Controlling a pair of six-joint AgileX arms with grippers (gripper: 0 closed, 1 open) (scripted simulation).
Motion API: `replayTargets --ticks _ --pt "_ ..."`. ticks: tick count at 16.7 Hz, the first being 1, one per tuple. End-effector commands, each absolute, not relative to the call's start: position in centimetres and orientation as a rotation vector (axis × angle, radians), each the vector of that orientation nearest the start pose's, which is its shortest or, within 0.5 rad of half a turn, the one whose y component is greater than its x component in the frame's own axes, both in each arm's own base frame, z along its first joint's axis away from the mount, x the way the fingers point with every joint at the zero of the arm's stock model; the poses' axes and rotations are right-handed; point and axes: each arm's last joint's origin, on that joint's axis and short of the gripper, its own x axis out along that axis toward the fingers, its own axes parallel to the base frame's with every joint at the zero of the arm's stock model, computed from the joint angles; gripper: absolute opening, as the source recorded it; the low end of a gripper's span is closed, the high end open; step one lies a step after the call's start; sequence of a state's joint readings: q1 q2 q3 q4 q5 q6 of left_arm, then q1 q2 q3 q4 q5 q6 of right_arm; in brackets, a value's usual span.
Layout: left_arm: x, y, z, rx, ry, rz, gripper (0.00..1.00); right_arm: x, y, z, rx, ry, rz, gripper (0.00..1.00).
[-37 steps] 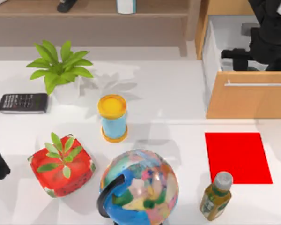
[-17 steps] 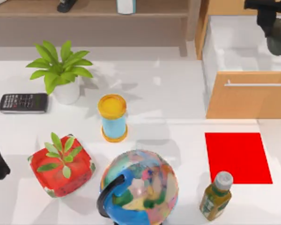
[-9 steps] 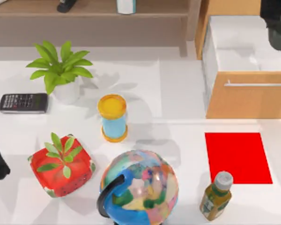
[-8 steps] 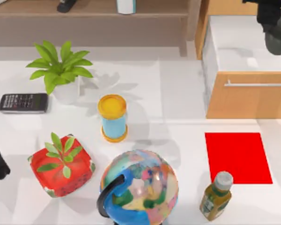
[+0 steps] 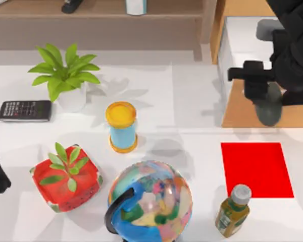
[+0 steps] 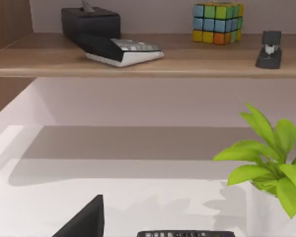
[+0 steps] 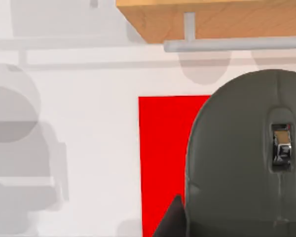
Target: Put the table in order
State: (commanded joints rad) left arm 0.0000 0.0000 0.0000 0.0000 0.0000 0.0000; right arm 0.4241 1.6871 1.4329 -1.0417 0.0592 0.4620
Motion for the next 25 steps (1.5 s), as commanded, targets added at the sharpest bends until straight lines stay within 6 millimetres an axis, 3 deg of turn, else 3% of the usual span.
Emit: replayTargets --ticks 6,10,25 --pt "10.6 -0.1 16.0 0.000 0.000 0.000 1.00 29.2 14.3 18.4 0.020 1.432 0.010 0.00" --pt "10.6 -0.1 16.0 0.000 0.000 0.000 1.00 29.3 13.6 15.2 0.022 1.464 -0.011 0.00" --pt "10.6 -0.1 16.0 0.000 0.000 0.000 1.00 29.1 13.7 15.2 0.024 1.454 -0.002 0.00"
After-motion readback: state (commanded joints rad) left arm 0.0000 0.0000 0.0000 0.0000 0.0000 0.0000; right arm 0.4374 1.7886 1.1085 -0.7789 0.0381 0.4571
